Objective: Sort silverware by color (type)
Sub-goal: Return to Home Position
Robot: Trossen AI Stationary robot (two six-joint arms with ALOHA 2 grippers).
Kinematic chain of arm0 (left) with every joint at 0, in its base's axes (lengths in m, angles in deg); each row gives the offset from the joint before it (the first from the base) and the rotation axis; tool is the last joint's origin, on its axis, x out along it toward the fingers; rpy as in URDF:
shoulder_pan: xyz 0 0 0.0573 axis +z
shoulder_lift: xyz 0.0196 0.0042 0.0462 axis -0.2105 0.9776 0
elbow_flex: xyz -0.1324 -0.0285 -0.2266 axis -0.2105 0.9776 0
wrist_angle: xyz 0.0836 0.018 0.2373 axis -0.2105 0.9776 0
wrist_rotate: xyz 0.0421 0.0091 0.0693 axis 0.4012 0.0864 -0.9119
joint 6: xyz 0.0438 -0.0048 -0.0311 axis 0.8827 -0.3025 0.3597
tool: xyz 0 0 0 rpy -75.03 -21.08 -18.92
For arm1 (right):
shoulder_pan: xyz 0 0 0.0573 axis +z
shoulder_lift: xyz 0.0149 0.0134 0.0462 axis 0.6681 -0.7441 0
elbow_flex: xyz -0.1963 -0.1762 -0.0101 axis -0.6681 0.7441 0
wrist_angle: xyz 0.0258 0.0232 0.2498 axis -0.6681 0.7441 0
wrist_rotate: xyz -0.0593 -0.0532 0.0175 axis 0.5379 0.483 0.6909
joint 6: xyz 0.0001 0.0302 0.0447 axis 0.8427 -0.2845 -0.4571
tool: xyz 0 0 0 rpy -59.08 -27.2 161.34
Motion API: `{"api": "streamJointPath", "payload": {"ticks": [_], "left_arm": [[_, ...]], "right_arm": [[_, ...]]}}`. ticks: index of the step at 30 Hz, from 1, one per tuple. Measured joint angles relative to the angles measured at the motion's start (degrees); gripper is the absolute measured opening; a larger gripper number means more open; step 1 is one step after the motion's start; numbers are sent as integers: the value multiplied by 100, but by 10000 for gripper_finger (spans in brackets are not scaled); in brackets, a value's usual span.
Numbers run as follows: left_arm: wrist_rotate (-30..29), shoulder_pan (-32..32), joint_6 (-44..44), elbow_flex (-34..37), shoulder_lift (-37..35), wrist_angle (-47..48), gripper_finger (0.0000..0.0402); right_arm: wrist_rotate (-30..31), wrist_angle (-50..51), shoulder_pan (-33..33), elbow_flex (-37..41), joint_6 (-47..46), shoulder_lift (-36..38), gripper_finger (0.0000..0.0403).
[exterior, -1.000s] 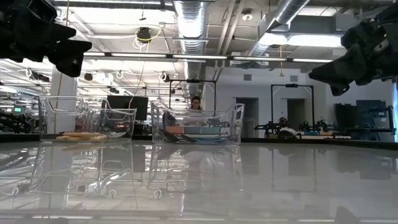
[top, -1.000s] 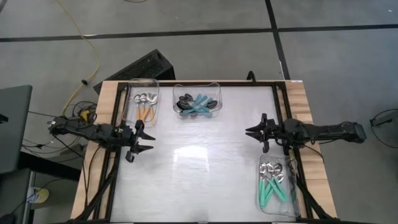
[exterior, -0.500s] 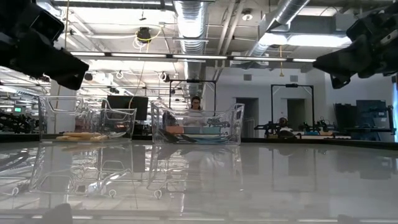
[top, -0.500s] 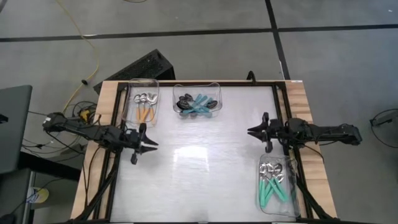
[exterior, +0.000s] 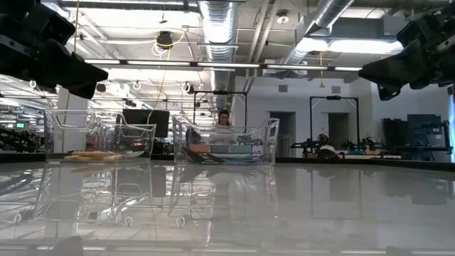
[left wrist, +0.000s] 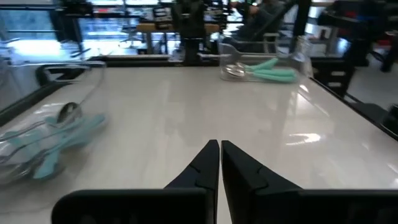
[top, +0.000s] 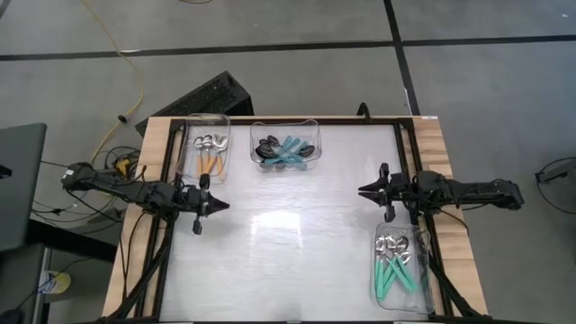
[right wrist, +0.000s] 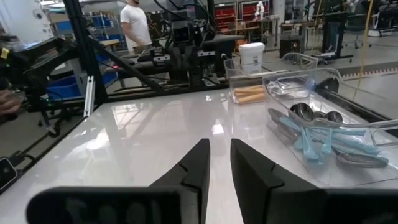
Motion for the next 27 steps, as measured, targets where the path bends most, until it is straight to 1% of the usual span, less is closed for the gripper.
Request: {"api": "streamJointPath", "payload": {"ticks": [2, 27], "left_arm": [[-100, 2, -55, 0, 0, -20, 4], [-107, 0, 6, 0, 0, -14, 3]], "right_arm": [[-2, 0, 0, 0, 0, 0, 87], [-10, 0, 0, -7, -2, 0, 87]]}}
